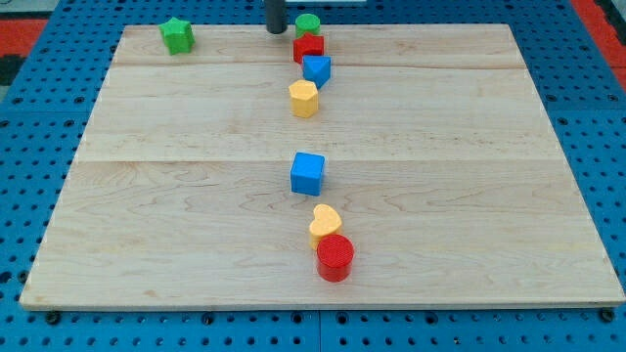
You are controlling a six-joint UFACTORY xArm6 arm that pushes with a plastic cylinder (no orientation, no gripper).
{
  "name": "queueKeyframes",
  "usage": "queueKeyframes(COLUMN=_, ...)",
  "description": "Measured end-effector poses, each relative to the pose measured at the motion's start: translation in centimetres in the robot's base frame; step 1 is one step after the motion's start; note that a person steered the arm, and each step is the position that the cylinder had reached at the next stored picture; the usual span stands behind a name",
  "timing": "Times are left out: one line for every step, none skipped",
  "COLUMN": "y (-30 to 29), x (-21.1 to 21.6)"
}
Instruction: Slightly move the green circle to the left
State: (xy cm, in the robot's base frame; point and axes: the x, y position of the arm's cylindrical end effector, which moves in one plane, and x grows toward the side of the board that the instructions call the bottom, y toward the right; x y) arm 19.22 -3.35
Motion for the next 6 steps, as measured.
queueKeyframes(y=7.0, x=4.0)
queueKeyframes(y=13.9, x=8.8)
queueKeyframes(y=22.1, x=9.5)
queueKeyframes(y=23.8, x=2.2)
queueKeyframes(y=20.1, x=0.5)
queueKeyframes(y=15.5, x=4.2)
